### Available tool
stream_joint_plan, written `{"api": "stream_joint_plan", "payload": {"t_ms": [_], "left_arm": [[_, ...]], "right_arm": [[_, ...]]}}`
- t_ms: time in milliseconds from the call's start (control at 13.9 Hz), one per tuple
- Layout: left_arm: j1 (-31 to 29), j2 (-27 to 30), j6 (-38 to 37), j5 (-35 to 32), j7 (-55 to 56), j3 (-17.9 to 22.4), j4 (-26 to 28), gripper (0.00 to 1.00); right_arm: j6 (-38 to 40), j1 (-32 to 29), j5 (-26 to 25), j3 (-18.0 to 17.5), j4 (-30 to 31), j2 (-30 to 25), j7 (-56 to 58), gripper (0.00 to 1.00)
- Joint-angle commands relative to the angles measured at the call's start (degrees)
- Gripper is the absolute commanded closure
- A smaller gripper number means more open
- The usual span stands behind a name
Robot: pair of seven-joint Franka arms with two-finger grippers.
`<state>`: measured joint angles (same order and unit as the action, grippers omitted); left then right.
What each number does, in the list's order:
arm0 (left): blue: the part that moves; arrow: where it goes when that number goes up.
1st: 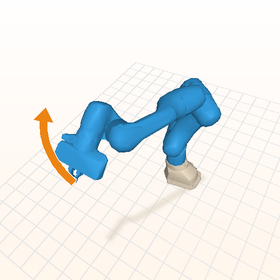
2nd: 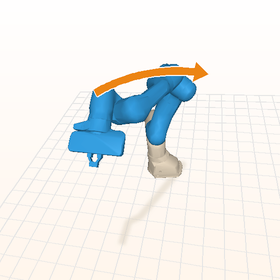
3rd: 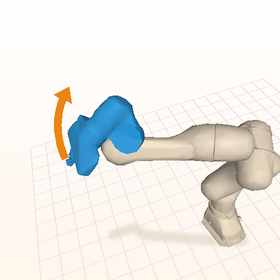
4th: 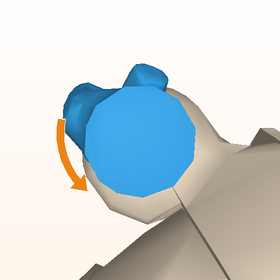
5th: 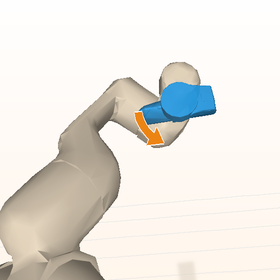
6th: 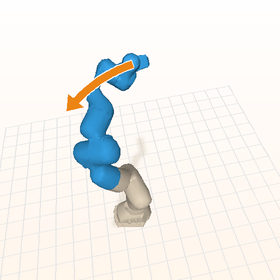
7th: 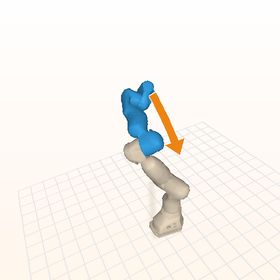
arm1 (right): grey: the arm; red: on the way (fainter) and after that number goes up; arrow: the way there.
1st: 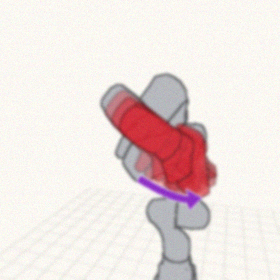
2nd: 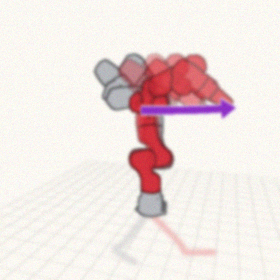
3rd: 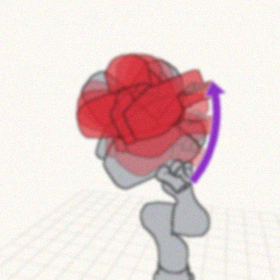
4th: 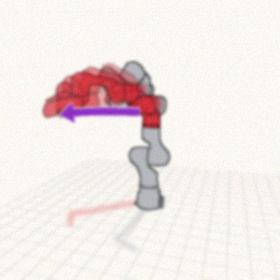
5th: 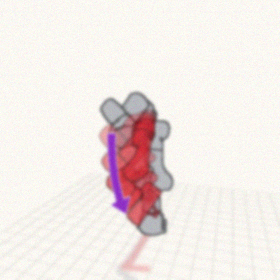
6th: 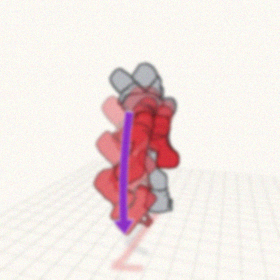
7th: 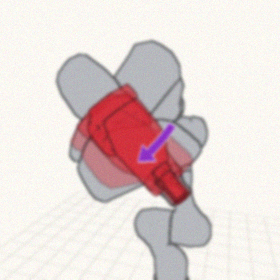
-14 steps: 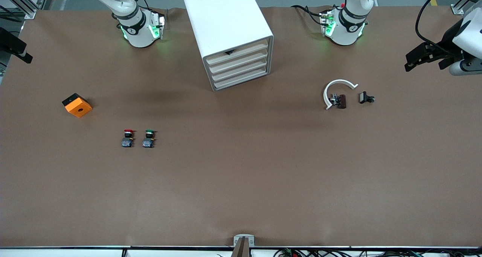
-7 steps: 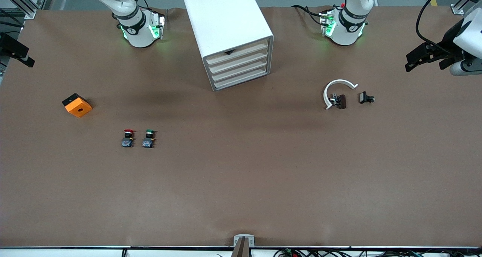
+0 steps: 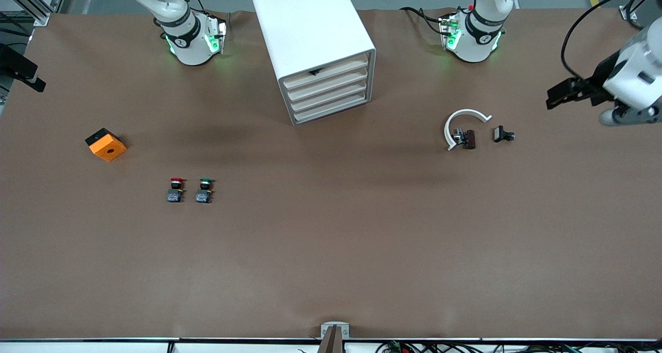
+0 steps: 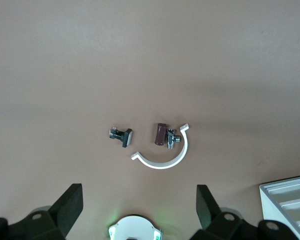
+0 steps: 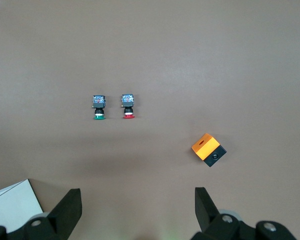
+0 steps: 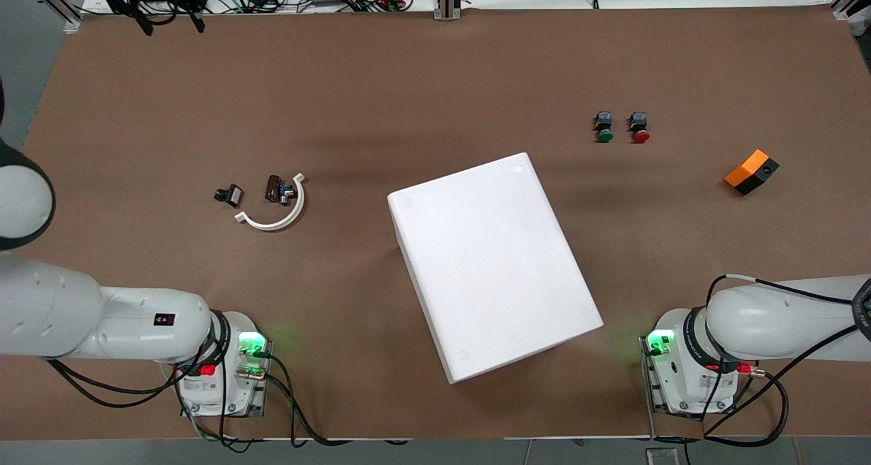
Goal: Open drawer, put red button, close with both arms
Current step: 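Move the left gripper to the cabinet's top drawer handle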
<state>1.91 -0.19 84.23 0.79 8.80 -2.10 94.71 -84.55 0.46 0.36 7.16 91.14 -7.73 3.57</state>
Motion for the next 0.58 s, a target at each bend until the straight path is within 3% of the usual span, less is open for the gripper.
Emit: {"api": "stream_joint_plan", "payload": {"t_ms": [0,216,504], "left_arm": [[0.8,-5.9,0.4,2.1,1.8,-0.3,-1.7,0.0],[1.9,-12.2,3.3,5.8,4.0,-0.3,-1.7,0.0],[6.2,-19.5,7.4,7.6,15.4,-0.3,-2.0,0.0]], "right_arm": [[0.6,0.1,-0.1,0.0,-1.2,0.5,-0.5,0.0],[0.5,0.1,0.0,0.0,-1.2,0.5,-0.3,0.0],[0.7,0.3,0.0,-0.3,-1.2,0.4,-0.1,0.0]]}}
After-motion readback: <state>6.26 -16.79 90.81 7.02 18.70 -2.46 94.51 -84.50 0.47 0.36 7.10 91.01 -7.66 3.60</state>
